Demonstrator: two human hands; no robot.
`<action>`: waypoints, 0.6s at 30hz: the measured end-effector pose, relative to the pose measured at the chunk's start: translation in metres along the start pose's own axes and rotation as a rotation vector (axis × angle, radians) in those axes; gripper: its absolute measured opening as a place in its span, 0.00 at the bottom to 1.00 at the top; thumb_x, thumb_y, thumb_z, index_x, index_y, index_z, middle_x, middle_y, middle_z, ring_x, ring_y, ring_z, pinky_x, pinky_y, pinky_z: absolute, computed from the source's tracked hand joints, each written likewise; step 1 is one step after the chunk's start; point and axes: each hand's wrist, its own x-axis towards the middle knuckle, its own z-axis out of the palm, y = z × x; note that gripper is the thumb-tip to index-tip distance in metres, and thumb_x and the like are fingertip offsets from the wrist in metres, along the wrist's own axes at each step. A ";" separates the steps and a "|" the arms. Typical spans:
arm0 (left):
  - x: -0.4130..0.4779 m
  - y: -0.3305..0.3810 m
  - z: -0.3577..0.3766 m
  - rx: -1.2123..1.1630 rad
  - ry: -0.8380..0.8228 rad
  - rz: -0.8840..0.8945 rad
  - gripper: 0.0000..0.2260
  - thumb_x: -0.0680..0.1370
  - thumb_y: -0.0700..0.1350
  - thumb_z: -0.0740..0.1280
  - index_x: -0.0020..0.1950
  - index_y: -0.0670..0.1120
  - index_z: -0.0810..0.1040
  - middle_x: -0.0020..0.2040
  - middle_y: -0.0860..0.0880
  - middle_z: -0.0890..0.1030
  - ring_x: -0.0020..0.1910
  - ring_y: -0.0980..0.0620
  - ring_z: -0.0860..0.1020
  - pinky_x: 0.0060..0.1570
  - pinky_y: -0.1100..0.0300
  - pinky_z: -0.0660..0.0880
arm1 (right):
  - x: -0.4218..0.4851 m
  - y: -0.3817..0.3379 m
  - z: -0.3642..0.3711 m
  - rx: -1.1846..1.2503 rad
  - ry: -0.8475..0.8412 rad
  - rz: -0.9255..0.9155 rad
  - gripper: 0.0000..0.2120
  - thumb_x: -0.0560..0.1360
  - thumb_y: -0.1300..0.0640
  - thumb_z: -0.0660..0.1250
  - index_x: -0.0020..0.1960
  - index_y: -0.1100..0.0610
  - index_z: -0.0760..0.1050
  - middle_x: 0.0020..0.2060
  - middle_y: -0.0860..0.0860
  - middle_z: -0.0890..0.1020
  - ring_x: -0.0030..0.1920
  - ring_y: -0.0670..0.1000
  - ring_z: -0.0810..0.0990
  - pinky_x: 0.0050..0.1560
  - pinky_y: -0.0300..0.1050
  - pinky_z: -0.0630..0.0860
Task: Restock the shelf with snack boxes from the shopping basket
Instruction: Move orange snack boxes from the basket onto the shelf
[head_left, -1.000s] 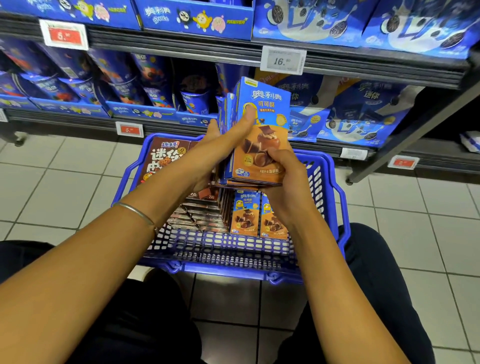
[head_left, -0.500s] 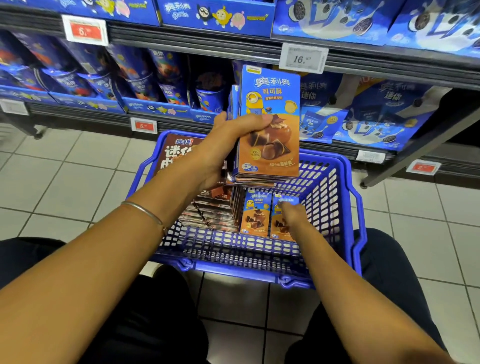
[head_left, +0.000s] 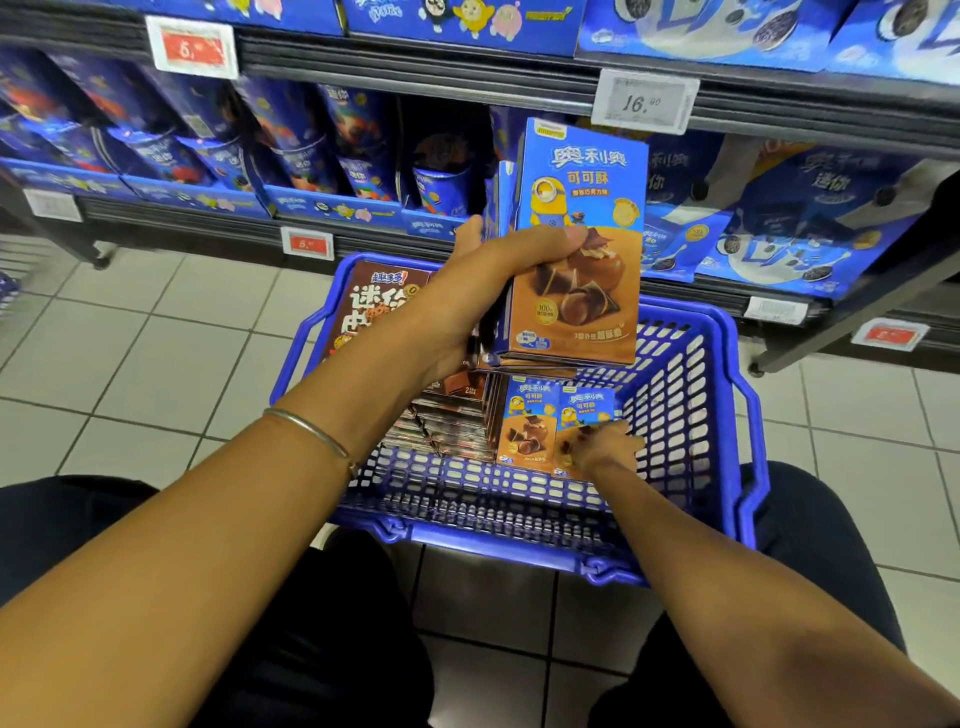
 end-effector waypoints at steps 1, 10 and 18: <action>0.002 -0.001 -0.001 0.008 -0.004 0.005 0.35 0.76 0.49 0.78 0.79 0.48 0.66 0.60 0.46 0.87 0.52 0.44 0.88 0.47 0.52 0.84 | 0.000 0.002 -0.001 0.033 0.012 0.018 0.31 0.79 0.54 0.68 0.76 0.59 0.58 0.72 0.65 0.63 0.66 0.67 0.73 0.59 0.58 0.74; 0.008 0.016 0.007 0.207 0.025 -0.025 0.29 0.84 0.46 0.68 0.81 0.40 0.61 0.54 0.48 0.89 0.54 0.52 0.87 0.46 0.60 0.83 | 0.000 0.004 -0.012 0.107 -0.022 -0.027 0.29 0.77 0.50 0.70 0.71 0.59 0.60 0.67 0.64 0.71 0.62 0.67 0.76 0.62 0.62 0.76; 0.020 0.044 0.035 0.640 0.040 -0.087 0.22 0.89 0.45 0.50 0.77 0.32 0.65 0.78 0.33 0.69 0.57 0.45 0.75 0.50 0.62 0.76 | -0.008 -0.005 -0.033 0.757 -0.035 -0.099 0.16 0.76 0.54 0.68 0.56 0.66 0.78 0.47 0.59 0.81 0.45 0.59 0.80 0.48 0.58 0.76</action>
